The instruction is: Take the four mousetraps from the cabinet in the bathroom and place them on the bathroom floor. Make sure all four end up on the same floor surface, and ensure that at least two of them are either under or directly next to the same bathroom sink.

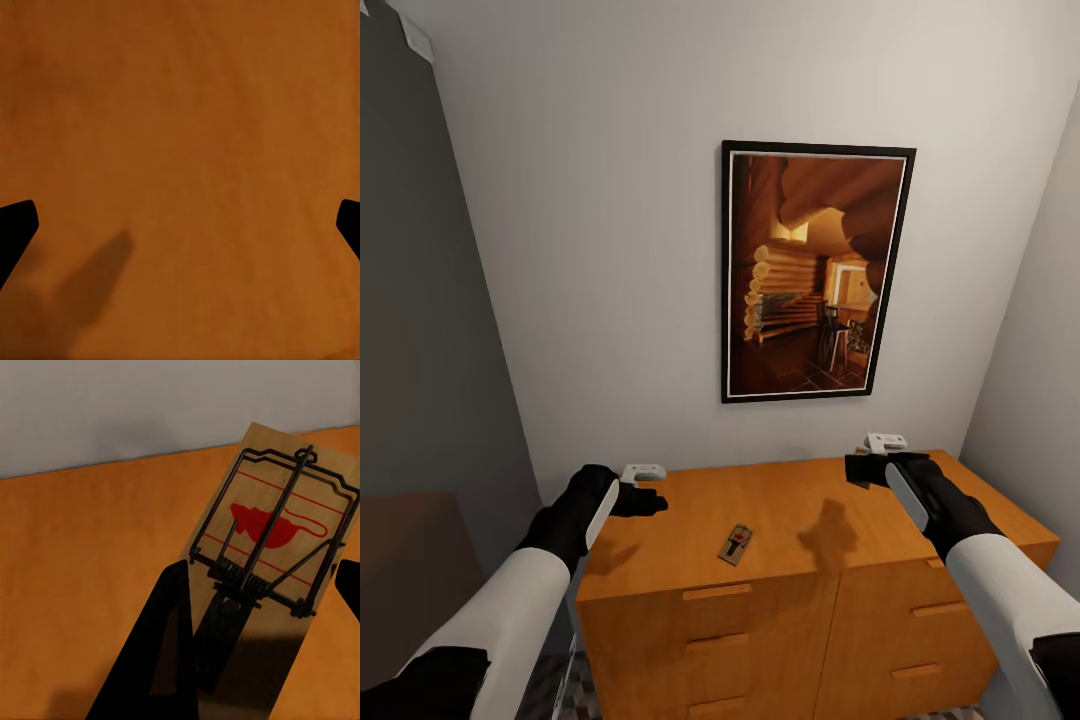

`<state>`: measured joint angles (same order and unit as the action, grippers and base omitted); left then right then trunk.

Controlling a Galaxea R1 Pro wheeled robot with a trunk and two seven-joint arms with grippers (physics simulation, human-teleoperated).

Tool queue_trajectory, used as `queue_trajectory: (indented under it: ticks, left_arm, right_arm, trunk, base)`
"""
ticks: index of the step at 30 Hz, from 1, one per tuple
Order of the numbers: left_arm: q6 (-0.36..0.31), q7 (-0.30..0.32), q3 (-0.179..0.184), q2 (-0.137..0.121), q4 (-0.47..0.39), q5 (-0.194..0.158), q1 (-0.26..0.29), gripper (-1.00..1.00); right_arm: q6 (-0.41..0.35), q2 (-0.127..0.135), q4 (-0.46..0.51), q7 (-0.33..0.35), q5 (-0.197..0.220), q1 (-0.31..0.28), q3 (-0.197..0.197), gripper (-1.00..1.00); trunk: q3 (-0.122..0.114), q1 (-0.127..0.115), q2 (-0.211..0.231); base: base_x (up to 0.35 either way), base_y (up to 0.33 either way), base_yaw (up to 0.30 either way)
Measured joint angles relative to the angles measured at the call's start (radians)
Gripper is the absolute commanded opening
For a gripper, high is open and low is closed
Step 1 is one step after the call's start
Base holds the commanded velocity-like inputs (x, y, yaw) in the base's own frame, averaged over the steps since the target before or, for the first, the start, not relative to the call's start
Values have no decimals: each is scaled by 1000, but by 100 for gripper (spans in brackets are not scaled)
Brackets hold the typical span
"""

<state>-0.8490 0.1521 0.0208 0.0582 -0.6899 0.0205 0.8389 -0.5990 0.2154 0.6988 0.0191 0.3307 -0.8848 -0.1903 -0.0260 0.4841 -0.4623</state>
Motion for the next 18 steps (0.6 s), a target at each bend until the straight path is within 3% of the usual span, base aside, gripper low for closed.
queue_trajectory:
  ticks: [10,15,18]
  left_arm:
    - [0,-1,2,7,2,-1,0,100]
    - [0,-6,6,76,3,-3,0,100]
    - [0,-8,8,103,2,0,0,100]
  right_arm:
    - [1,0,-5,-1,-4,0,2,-100]
    - [1,2,-5,-1,-6,1,3,-100]
    - [1,4,-5,-1,-6,0,3,-100]
  trunk:
    - [0,0,0]
    - [0,0,0]
    - [0,0,0]
  base:
    - [0,0,0]
    - [0,0,0]
    - [0,0,0]
